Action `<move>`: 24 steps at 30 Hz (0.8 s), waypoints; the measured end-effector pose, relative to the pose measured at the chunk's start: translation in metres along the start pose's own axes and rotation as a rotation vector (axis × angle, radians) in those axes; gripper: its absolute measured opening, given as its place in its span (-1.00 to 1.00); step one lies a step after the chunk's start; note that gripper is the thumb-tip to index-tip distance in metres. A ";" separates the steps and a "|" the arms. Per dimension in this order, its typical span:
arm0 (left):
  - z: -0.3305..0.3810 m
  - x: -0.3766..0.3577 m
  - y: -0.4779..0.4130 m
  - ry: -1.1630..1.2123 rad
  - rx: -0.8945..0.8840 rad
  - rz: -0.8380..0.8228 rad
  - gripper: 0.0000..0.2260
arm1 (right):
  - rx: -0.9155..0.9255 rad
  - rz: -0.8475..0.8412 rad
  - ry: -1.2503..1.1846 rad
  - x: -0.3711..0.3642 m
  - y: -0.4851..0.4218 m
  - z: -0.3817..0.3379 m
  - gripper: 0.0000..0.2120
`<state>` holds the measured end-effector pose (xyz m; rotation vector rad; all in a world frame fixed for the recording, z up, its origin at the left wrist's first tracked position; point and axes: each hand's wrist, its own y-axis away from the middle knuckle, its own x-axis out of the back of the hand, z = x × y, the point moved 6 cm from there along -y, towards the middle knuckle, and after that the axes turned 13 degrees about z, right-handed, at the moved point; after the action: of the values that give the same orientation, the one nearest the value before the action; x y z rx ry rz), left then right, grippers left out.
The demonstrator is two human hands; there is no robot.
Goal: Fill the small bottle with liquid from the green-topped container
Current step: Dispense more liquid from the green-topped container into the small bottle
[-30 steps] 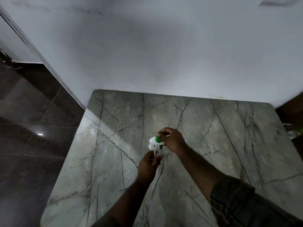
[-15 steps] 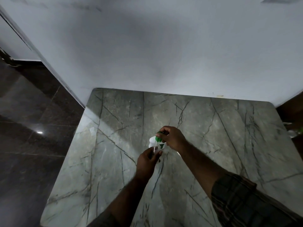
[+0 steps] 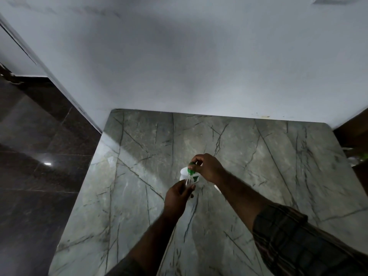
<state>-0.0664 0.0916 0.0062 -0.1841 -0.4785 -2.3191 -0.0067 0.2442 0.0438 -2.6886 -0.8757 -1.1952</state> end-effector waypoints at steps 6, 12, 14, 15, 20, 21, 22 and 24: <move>0.002 0.003 -0.002 -0.012 -0.015 -0.002 -0.85 | -0.164 -0.008 -0.127 0.001 0.003 0.008 -0.59; -0.003 0.004 -0.011 -0.081 -0.038 -0.004 -0.85 | -0.097 -0.029 -0.053 0.000 -0.004 0.003 -0.71; -0.008 0.004 -0.013 -0.105 -0.037 -0.001 -0.85 | -0.066 -0.020 -0.024 -0.002 -0.003 0.003 -0.70; -0.009 0.003 -0.014 -0.106 -0.040 0.000 -0.86 | -0.062 -0.015 -0.022 -0.002 -0.003 0.003 -0.70; -0.005 0.001 -0.011 -0.081 -0.034 -0.012 -0.89 | -0.059 -0.040 0.013 0.003 -0.007 -0.001 -0.68; -0.006 0.001 -0.011 -0.079 -0.033 -0.006 -0.88 | -0.054 -0.041 0.019 0.003 -0.007 -0.001 -0.68; -0.007 0.001 -0.011 -0.082 -0.032 0.003 -0.87 | -0.045 -0.044 0.024 0.003 -0.006 0.000 -0.68; -0.010 0.002 -0.012 -0.092 -0.013 0.028 -0.85 | -0.027 -0.050 0.024 0.001 -0.003 0.002 -0.69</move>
<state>-0.0758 0.0943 -0.0062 -0.3032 -0.5034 -2.2944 -0.0067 0.2479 0.0429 -2.6825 -0.9348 -1.2563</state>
